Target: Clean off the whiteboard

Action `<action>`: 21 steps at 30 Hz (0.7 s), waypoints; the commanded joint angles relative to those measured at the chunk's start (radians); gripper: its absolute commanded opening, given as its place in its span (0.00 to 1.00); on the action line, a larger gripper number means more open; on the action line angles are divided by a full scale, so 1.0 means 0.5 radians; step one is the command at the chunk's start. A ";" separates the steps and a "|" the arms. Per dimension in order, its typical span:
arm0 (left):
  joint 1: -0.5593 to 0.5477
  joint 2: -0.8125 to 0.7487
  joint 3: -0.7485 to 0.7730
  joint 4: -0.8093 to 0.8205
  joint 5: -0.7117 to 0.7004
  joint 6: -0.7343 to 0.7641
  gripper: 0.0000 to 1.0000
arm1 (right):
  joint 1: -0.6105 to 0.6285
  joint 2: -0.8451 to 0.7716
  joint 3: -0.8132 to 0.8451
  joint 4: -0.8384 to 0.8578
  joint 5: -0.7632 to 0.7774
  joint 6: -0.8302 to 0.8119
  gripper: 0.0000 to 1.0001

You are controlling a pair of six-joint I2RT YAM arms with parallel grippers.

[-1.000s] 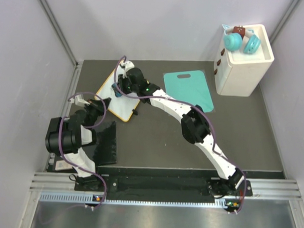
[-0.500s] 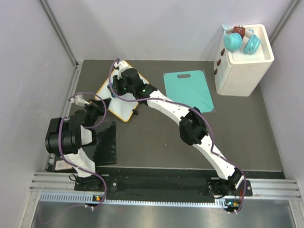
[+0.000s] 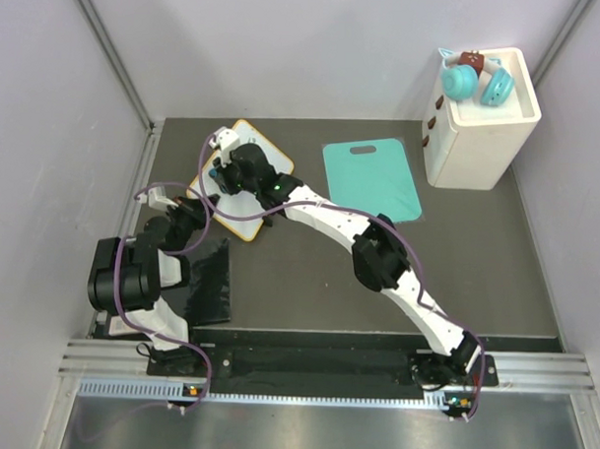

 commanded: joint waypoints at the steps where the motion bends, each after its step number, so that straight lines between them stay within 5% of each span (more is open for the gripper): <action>1: -0.079 -0.021 -0.022 -0.068 0.281 0.326 0.00 | 0.191 0.153 -0.154 -0.268 -0.133 -0.013 0.00; 12: -0.076 -0.042 -0.016 -0.139 0.287 0.351 0.00 | 0.188 -0.062 -0.601 -0.200 -0.311 -0.010 0.00; 21: -0.076 -0.057 -0.022 -0.142 0.327 0.366 0.00 | 0.040 0.042 -0.289 -0.243 -0.237 0.165 0.00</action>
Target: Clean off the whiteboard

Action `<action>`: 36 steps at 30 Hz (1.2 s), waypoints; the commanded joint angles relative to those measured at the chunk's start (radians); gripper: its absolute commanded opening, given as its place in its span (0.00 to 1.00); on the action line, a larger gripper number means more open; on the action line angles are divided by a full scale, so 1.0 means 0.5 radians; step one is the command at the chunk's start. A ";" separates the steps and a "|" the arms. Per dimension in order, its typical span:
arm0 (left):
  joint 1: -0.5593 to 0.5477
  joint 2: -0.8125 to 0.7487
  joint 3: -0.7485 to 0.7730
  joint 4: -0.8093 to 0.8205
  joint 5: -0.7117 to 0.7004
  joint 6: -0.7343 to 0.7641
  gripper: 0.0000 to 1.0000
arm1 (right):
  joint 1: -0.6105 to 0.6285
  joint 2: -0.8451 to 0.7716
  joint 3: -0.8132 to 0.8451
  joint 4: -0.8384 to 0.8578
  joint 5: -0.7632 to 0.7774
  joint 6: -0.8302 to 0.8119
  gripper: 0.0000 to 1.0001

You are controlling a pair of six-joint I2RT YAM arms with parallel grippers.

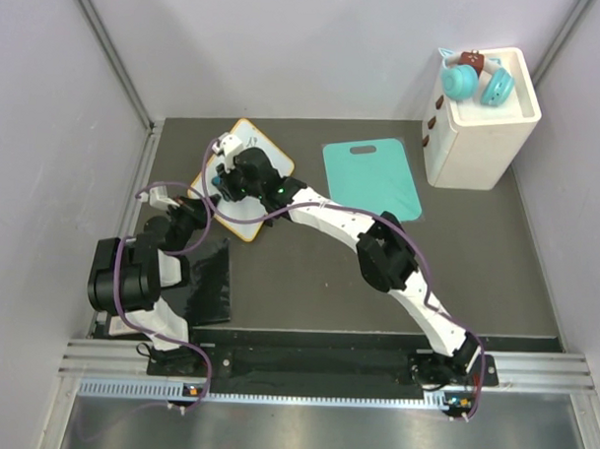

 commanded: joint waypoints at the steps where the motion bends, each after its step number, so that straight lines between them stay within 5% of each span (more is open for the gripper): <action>1: -0.076 -0.051 -0.031 -0.133 0.286 0.310 0.00 | -0.014 0.264 0.139 -0.385 -0.183 0.172 0.00; 9: -0.076 0.041 -0.090 0.103 0.363 0.197 0.00 | -0.232 0.473 0.424 -0.186 -0.303 0.755 0.00; 21: -0.079 -0.066 -0.157 -0.013 0.406 0.310 0.00 | -0.345 0.457 0.480 -0.094 0.301 1.007 0.00; 28: -0.082 -0.168 -0.185 -0.151 0.406 0.380 0.00 | -0.569 0.488 0.444 0.105 0.093 1.504 0.00; 36: -0.113 -0.238 -0.185 -0.280 0.446 0.371 0.00 | -0.563 0.439 0.400 0.262 -0.030 1.428 0.00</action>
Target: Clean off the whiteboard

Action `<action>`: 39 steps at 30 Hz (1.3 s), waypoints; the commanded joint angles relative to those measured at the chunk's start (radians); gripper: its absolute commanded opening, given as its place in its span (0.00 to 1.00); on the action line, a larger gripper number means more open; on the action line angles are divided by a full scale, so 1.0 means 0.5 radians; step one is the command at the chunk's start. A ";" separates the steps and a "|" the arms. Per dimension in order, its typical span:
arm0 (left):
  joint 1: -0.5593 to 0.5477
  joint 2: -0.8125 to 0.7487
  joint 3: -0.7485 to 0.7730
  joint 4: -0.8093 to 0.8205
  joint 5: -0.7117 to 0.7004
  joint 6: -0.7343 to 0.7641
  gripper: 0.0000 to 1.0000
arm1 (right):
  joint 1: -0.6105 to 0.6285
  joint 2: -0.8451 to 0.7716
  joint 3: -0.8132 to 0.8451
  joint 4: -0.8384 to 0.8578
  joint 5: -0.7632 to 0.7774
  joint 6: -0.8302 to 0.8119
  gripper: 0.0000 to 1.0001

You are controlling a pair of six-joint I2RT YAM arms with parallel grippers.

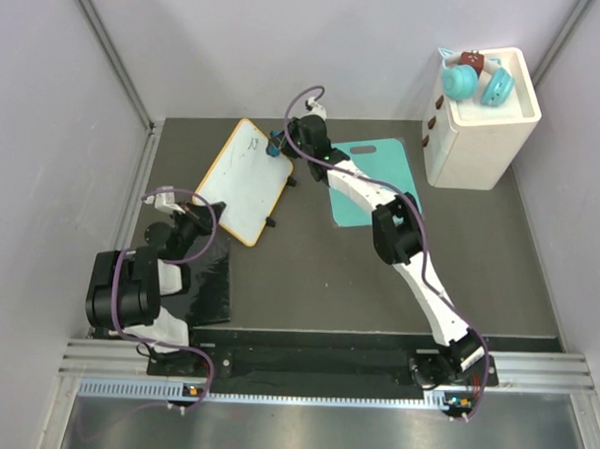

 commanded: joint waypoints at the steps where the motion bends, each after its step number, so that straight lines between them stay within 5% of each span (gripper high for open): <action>1: -0.090 -0.052 -0.052 -0.246 0.327 0.167 0.00 | 0.095 0.035 0.006 0.112 -0.084 -0.071 0.00; 10: -0.142 -0.199 -0.012 -0.621 0.339 0.378 0.00 | 0.285 -0.118 -0.092 0.133 -0.105 -0.436 0.00; 20: -0.219 -0.276 -0.009 -0.658 0.373 0.461 0.00 | 0.408 -0.149 0.092 0.023 -0.427 -0.679 0.00; 24: -0.240 -0.325 -0.027 -0.670 0.370 0.483 0.00 | 0.402 -0.191 0.018 0.053 -0.302 -0.672 0.00; 39: -0.277 -0.442 -0.070 -0.722 0.385 0.532 0.00 | 0.117 0.054 0.092 0.449 0.081 -0.004 0.00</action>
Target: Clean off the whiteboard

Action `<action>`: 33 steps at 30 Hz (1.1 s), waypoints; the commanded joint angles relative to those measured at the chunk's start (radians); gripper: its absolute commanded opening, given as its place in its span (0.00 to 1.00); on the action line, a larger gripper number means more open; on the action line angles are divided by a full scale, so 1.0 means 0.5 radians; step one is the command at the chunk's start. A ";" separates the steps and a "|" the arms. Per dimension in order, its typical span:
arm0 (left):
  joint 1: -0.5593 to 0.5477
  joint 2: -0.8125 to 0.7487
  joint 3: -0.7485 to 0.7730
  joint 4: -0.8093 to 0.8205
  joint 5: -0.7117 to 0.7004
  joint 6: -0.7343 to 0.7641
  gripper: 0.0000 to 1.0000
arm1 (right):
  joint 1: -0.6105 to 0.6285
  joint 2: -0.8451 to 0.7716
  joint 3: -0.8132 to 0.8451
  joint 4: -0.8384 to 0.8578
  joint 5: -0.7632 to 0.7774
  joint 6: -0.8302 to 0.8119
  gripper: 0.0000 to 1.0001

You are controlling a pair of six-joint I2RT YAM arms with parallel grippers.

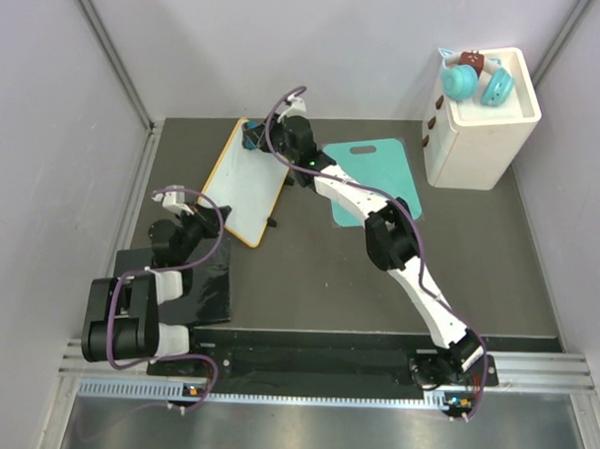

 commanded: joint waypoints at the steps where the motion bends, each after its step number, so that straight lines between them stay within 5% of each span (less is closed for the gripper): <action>1: -0.133 -0.045 -0.077 -0.158 0.468 0.243 0.00 | -0.049 0.103 0.041 0.147 0.206 0.147 0.00; 13: -0.163 -0.147 -0.099 -0.194 0.481 0.283 0.00 | -0.052 0.167 0.008 0.165 0.139 0.190 0.00; 24: -0.194 -0.058 -0.068 -0.170 0.490 0.289 0.00 | 0.095 -0.182 -0.376 0.291 -0.201 0.107 0.00; 33: -0.191 -0.057 -0.062 -0.185 0.475 0.302 0.00 | 0.258 -0.330 -0.499 -0.021 -0.520 -0.172 0.00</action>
